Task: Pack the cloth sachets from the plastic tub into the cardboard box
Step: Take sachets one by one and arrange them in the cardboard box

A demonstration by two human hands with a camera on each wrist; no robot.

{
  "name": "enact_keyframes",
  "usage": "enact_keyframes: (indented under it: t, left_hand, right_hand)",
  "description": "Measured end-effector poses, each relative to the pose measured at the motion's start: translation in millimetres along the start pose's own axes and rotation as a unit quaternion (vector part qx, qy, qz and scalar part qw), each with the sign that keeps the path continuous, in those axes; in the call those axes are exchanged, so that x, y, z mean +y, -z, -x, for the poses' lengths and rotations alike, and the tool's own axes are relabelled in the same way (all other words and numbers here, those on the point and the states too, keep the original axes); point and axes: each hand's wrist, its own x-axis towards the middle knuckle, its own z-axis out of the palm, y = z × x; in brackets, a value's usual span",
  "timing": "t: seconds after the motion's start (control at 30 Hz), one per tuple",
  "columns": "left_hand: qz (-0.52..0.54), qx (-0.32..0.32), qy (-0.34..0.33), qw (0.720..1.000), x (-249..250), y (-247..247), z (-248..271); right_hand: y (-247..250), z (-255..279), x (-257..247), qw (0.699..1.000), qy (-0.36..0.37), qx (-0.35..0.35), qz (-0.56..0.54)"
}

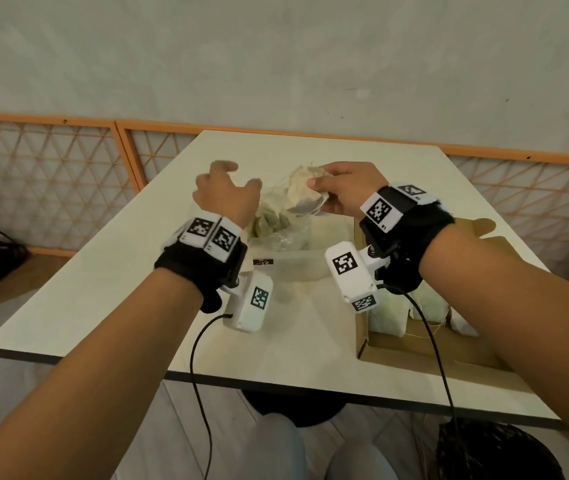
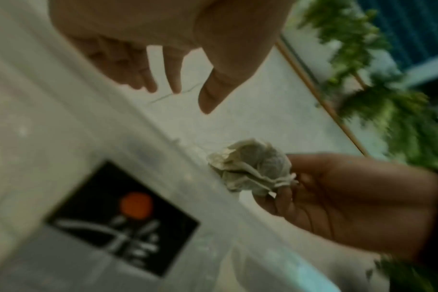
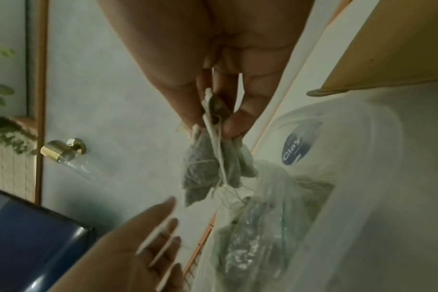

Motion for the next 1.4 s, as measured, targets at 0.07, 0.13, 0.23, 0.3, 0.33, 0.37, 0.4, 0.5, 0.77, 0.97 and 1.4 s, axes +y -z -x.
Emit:
enact_keyframes:
  t: [0.07,0.13,0.23,0.3,0.33,0.37,0.4,0.5,0.77,0.97,1.4]
  left_hand:
    - [0.03,0.011,-0.05,0.998,6,0,9]
    - [0.104,-0.067,-0.003,0.992,17,0,17]
    - [0.19,-0.218,0.09,0.953,31,1,24]
    - [0.223,-0.28,0.085,0.93,31,-1,24]
    - [0.239,-0.288,0.077,0.924,30,-1,24]
    - [0.258,-0.279,0.069,0.922,29,0,24]
    - [0.272,-0.261,0.065,0.924,27,1,24]
    - [0.293,-0.213,0.068,0.93,26,6,24]
    - [0.456,-0.266,0.076,0.846,54,10,33]
    - [0.498,-0.323,0.09,0.8,63,11,47]
    - [0.597,-0.358,0.1,0.711,-4,31,71]
  right_hand:
    - [-1,0,-2,1.0,-0.008,-0.01,-0.013]
    - [-4,2,-4,0.999,-0.005,-0.03,-0.011]
    - [-11,7,-6,0.997,0.012,-0.075,-0.03]
    - [-16,12,-9,0.99,0.025,-0.135,-0.04]
    - [-17,14,-11,0.985,0.023,-0.166,-0.042]
    - [-17,16,-13,0.982,0.02,-0.186,-0.034]
    - [-16,16,-15,0.982,0.023,-0.189,-0.007]
    - [-10,8,-12,0.982,0.066,-0.121,0.131]
    - [-22,24,18,0.943,0.051,-0.261,0.198]
    - [-16,19,14,0.957,0.007,-0.134,0.256]
    - [-1,2,-1,0.997,-0.079,-0.021,-0.005]
